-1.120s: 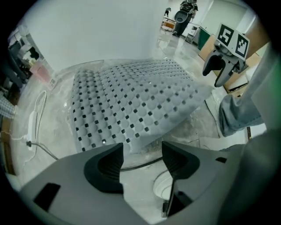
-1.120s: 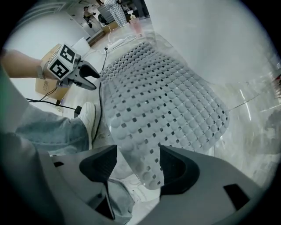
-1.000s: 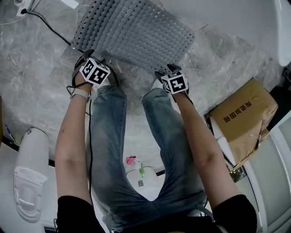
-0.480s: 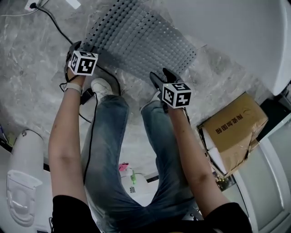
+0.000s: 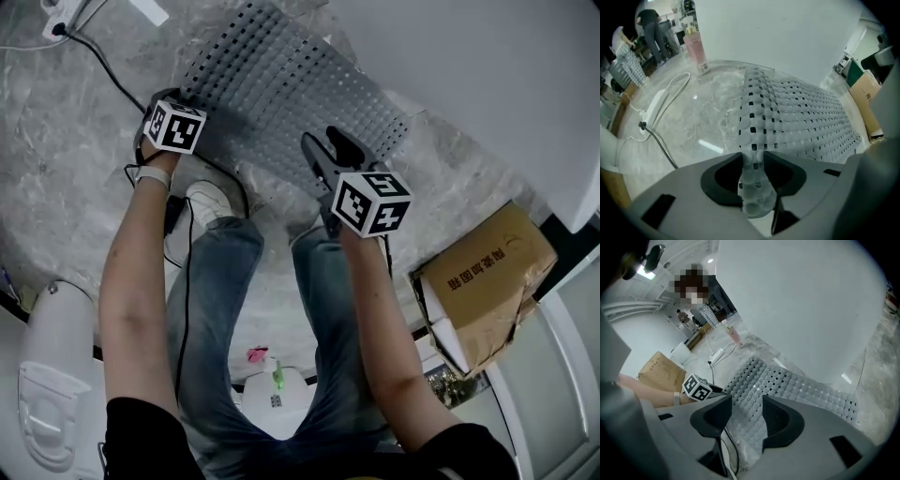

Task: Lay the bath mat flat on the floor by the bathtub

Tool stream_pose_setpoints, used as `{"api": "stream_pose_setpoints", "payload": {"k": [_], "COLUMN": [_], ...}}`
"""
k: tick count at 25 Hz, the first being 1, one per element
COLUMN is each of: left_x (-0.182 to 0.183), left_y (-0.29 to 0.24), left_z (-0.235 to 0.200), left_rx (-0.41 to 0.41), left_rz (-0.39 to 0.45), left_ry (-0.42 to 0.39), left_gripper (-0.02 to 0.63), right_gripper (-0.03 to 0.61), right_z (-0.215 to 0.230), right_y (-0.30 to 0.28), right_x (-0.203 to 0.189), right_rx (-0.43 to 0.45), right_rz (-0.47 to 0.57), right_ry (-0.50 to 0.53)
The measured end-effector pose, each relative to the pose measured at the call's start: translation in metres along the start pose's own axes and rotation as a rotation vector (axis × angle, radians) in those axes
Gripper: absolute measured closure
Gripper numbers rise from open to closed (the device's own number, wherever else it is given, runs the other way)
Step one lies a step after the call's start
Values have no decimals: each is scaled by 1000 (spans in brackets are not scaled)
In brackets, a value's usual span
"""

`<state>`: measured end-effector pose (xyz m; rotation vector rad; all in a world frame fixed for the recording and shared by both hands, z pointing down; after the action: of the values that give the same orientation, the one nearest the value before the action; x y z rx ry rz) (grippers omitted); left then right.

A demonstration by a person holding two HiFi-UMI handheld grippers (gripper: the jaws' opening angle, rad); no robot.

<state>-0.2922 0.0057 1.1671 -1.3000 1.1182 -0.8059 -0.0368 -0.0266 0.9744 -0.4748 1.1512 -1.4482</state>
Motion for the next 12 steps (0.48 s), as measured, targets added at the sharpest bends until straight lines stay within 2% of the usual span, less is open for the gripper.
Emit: {"api": "stream_pose_setpoints", "payload": {"k": [5, 12], "left_x": [38, 113], "left_y": [29, 76], "left_z": [-9, -34], "left_rx": [189, 503], "left_rz": [121, 279], "left_ry": [-86, -339], "left_gripper": [485, 485], "right_gripper": [361, 371], "right_z": [20, 42], "right_y": [10, 21], "right_x": [-2, 6], "right_rx": [-15, -32], "right_rz": [-14, -2], "right_ry": [6, 11]}}
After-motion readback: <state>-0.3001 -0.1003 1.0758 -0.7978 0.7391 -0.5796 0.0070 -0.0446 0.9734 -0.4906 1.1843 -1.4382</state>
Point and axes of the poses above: the fingertips, and each gripper's own axes: y backward along the fingers, z to its right, x out of its top, the point moved 3 cm from there along y, backward along the fingers, and after that the axes turned 4 degrees about -z, right-handed, at the moved point
